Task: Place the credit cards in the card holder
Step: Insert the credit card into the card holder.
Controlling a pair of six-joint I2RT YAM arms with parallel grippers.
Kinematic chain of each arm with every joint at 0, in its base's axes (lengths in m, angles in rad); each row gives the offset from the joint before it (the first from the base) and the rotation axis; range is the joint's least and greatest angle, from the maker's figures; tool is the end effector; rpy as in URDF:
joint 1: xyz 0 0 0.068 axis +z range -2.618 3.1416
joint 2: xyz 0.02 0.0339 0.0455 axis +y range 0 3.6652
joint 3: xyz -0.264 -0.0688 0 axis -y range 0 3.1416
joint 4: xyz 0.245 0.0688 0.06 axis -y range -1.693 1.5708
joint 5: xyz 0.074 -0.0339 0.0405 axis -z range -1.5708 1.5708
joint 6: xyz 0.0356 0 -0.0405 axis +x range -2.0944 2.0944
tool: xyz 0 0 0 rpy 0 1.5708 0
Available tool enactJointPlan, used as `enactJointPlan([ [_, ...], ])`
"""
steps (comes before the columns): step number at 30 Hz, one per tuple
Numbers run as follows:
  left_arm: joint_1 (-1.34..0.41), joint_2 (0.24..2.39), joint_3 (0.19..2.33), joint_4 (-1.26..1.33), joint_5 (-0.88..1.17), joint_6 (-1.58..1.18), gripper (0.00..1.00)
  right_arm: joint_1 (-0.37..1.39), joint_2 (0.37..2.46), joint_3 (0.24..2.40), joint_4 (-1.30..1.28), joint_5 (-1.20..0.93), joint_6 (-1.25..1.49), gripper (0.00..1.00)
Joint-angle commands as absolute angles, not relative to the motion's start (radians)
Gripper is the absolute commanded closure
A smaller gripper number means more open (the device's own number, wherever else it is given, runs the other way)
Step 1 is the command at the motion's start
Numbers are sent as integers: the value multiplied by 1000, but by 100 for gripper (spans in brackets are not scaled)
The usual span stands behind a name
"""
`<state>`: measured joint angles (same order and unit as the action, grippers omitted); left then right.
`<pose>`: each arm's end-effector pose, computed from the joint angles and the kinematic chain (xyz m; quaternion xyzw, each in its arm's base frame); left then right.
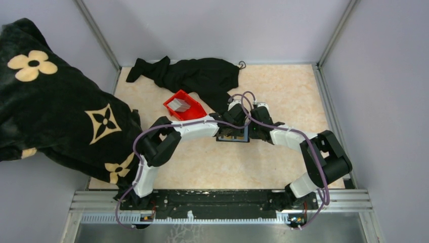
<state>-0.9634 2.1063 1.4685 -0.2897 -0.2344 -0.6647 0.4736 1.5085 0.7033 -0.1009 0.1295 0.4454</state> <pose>0.2650 -0.3668 0.1560 0.1036 0.9372 -0.1521 0.2962 0.2549 0.1254 0.1559 0.0078 0.9435 0.0896 0.3189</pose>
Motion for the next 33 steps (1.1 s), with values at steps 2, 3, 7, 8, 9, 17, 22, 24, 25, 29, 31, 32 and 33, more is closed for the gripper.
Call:
enactJointPlan([
  [2, -1021, 2268, 1436, -406, -102, -655, 44, 505, 1525, 753, -47, 18, 460, 100],
  [3, -1023, 2273, 1444, -418, -113, -653, 45, 505, 1525, 755, -48, 17, 460, 100],
  [7, -1030, 2291, 1474, -462, -134, -646, 44, 506, 1525, 761, -46, 12, 458, 100],
  [8, -1033, 2296, 1477, -468, -134, -645, 44, 505, 1527, 763, -46, 10, 458, 100],
  [9, -1035, 2302, 1481, -474, -134, -645, 44, 507, 1526, 765, -46, 8, 459, 100],
  [17, -1051, 2353, 1569, -546, -141, -634, 43, 511, 1528, 762, -40, 2, 454, 100],
  [22, -1060, 2378, 1614, -572, -141, -629, 42, 513, 1531, 759, -36, -1, 453, 100],
  [24, -1063, 2383, 1623, -573, -140, -630, 42, 515, 1532, 759, -33, -3, 453, 100],
  [25, -1064, 2385, 1626, -573, -138, -630, 42, 517, 1531, 759, -33, -3, 453, 100],
  [29, -1069, 2394, 1641, -573, -126, -630, 41, 518, 1533, 758, -31, -5, 452, 100],
  [31, -1071, 2398, 1649, -574, -109, -629, 40, 520, 1534, 756, -29, -8, 452, 100],
  [32, -1071, 2401, 1653, -572, -100, -628, 40, 520, 1534, 756, -29, -9, 453, 100],
  [33, -1071, 2403, 1656, -569, -89, -627, 39, 521, 1534, 757, -28, -11, 452, 100],
])
